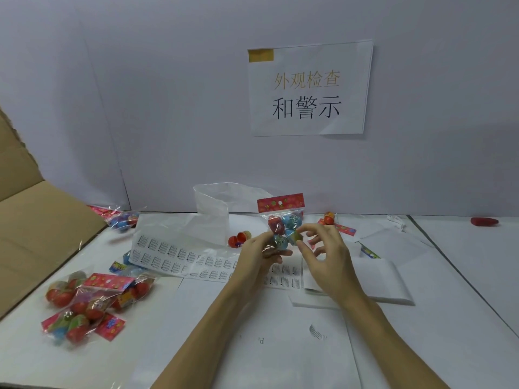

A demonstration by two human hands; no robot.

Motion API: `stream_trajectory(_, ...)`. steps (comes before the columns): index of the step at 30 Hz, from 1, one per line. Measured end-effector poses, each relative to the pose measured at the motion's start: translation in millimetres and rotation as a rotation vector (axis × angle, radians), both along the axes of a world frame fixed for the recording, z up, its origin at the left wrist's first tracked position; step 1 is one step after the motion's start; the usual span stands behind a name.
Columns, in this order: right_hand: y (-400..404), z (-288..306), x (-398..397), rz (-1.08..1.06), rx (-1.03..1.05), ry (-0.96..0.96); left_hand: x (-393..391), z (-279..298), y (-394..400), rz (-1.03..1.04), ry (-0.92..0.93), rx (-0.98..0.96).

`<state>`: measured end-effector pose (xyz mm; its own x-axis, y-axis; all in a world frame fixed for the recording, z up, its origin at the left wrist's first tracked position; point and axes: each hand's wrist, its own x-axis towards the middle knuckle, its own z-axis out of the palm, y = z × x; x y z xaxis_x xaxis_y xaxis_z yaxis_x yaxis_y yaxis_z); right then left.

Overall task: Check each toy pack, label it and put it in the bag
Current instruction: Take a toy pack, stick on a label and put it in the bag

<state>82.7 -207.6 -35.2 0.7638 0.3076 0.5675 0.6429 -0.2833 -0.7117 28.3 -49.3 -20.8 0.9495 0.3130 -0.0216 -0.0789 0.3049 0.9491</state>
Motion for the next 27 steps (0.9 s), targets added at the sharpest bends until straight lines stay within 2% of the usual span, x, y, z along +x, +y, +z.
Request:
stream_trajectory(12,1.2,2.9,-3.9,0.024,0.031,0.100,0.4,-5.8,3.0,-0.050,0.000,0.008)
stream_trajectory(17,0.9,4.2,-3.8,0.030,0.082,0.172,4.5,-7.0,3.5,0.007,0.052,-0.092)
stream_trajectory(22,0.6,3.4,-3.6,0.013,0.037,0.158,4.7,-7.3,1.2,-0.003,0.038,0.012)
stream_trajectory(27,2.8,3.4,-5.4,0.009,0.005,0.127,6.4,-11.6,-6.1,0.243,-0.083,0.367)
